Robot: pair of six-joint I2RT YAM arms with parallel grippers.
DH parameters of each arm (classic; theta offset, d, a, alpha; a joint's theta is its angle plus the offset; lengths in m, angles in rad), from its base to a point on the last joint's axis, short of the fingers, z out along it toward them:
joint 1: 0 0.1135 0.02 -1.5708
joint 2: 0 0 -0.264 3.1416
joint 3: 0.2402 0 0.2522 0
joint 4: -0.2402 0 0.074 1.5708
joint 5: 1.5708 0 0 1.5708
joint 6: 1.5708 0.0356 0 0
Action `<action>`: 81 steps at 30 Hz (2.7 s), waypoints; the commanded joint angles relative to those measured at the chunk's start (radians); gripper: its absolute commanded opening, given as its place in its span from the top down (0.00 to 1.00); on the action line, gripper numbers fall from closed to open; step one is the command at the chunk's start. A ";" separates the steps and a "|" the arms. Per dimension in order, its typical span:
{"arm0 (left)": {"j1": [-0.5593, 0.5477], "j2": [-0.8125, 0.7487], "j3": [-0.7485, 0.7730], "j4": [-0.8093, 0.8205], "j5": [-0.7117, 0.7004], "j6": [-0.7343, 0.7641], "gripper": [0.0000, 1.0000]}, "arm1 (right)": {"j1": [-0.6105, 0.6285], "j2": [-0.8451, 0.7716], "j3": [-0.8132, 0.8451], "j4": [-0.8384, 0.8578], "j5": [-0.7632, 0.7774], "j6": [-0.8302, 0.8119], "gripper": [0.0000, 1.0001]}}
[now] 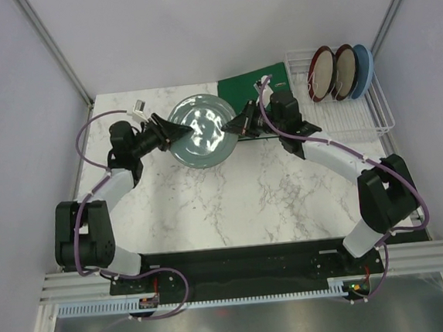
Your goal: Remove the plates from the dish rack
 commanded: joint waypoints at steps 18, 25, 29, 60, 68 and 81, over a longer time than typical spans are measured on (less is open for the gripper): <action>-0.006 -0.118 0.074 -0.241 -0.069 0.298 0.52 | -0.021 -0.095 0.088 -0.018 0.071 -0.008 1.00; -0.006 -0.114 0.106 -0.292 -0.081 0.327 0.86 | -0.028 -0.095 0.091 -0.014 0.052 0.000 1.00; -0.005 -0.106 0.109 -0.327 -0.085 0.344 0.98 | -0.032 -0.104 0.093 -0.017 0.057 -0.008 1.00; 0.236 0.081 0.229 -0.479 -0.294 0.473 0.98 | -0.288 -0.167 0.245 -0.511 0.298 -0.347 0.02; 0.277 0.380 0.473 -0.445 -0.230 0.440 0.98 | -0.336 -0.095 0.326 -0.526 0.298 -0.368 0.02; 0.280 0.744 0.775 -0.482 -0.153 0.304 0.87 | -0.463 0.134 0.657 -0.681 0.401 -0.466 0.02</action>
